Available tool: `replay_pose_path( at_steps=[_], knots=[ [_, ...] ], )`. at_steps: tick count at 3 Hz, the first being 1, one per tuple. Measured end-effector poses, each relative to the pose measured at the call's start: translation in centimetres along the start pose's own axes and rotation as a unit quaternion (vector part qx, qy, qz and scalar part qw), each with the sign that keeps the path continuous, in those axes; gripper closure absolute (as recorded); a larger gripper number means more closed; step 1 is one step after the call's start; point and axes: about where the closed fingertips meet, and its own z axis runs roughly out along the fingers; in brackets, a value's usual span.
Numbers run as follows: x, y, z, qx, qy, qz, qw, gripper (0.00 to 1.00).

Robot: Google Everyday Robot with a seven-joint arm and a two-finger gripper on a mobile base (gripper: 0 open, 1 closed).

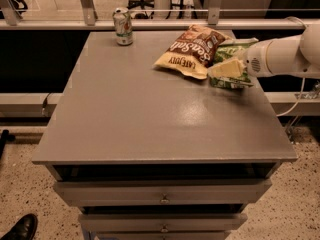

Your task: Move green jalapeno chip bag near brown chip bag

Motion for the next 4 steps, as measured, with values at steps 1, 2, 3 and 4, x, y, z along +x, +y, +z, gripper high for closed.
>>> replay_pose_path(
  at_steps=[1, 2, 3, 4],
  knots=[
    [0.0, 0.5, -0.7, -0.002, 0.000, 0.003, 1.0000, 0.00],
    [0.2, 0.9, -5.7, -0.005, -0.009, -0.035, 0.9993, 0.00],
    [1.0, 0.5, -11.0, -0.004, -0.005, -0.087, 0.9962, 0.00],
    [2.1, -0.2, -18.8, 0.016, 0.006, -0.123, 0.9922, 0.00]
  ],
)
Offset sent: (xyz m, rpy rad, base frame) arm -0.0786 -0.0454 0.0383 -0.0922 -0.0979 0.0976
